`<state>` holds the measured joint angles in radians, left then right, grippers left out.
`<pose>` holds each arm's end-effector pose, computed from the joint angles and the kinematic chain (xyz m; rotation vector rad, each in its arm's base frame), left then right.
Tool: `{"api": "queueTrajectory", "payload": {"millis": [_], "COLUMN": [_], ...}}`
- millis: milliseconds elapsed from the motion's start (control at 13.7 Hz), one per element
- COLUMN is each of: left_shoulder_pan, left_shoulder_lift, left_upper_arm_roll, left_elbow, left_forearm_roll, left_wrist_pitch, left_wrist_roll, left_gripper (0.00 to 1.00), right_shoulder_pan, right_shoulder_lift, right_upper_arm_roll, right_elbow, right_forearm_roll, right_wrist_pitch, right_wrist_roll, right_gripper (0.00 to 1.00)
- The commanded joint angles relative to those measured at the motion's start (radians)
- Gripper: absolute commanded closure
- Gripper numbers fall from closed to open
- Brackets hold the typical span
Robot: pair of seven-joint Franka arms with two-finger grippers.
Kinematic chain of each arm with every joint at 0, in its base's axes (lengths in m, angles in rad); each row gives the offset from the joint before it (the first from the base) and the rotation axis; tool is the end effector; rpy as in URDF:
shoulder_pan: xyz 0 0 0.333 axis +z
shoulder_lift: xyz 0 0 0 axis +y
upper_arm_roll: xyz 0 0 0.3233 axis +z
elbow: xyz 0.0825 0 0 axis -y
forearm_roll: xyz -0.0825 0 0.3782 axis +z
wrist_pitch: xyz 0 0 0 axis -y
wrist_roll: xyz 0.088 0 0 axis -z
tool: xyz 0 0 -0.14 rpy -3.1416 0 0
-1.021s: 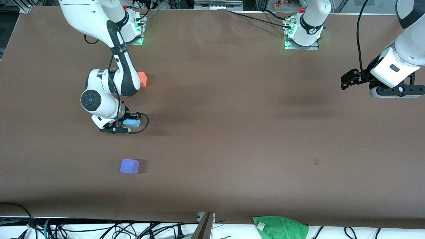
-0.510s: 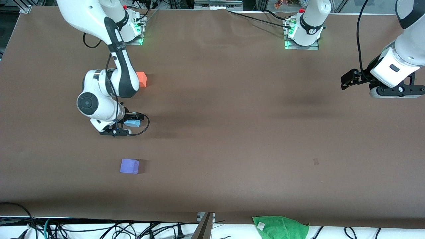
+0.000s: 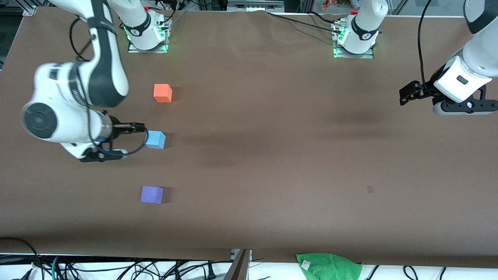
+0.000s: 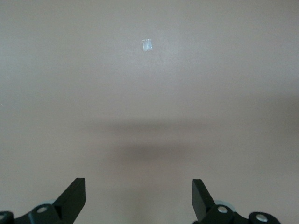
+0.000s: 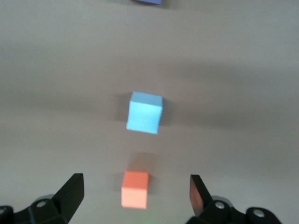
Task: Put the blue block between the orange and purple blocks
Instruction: 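Open the right gripper and withdraw the right arm to rest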
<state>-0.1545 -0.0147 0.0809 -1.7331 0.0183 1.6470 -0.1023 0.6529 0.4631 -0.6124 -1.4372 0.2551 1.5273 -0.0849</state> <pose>0.5405 -0.0372 0.5375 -3.1162 -0.0415 0.1086 0.6215 0.1176 0.4180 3.0999 0.1728 -0.4523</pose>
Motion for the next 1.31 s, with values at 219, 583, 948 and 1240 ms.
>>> {"api": "queueTrajectory", "payload": {"millis": [219,583,948,1240], "left_shoulder_pan": [0.007,0.007,0.007,0.01], "left_shoulder_lift": [-0.01,-0.016,-0.011,0.007], "left_upper_arm_roll": [0.0,-0.001,0.0,0.01], "left_elbow": [0.006,0.087,0.089,0.107], "left_forearm_roll": [0.002,0.002,0.0,-0.047], "left_wrist_pitch": [-0.021,-0.095,-0.093,-0.093], "left_wrist_roll": [0.016,0.009,0.009,0.007], "left_gripper": [0.0,0.0,0.0,0.0], "right_shoulder_pan": [-0.001,0.007,-0.314,-0.529], "right_shoulder_lift": [-0.073,-0.133,-0.262,-0.357], "right_upper_arm_roll": [-0.056,-0.089,0.335,0.595], "right_elbow": [0.07,0.072,0.031,-0.084], "right_forearm_roll": [-0.014,-0.051,-0.181,-0.263], "right_wrist_pitch": [-0.169,-0.25,-0.208,-0.096], "right_wrist_roll": [-0.084,-0.067,-0.067,-0.073], "right_gripper": [0.0,0.0,0.0,0.0]}}
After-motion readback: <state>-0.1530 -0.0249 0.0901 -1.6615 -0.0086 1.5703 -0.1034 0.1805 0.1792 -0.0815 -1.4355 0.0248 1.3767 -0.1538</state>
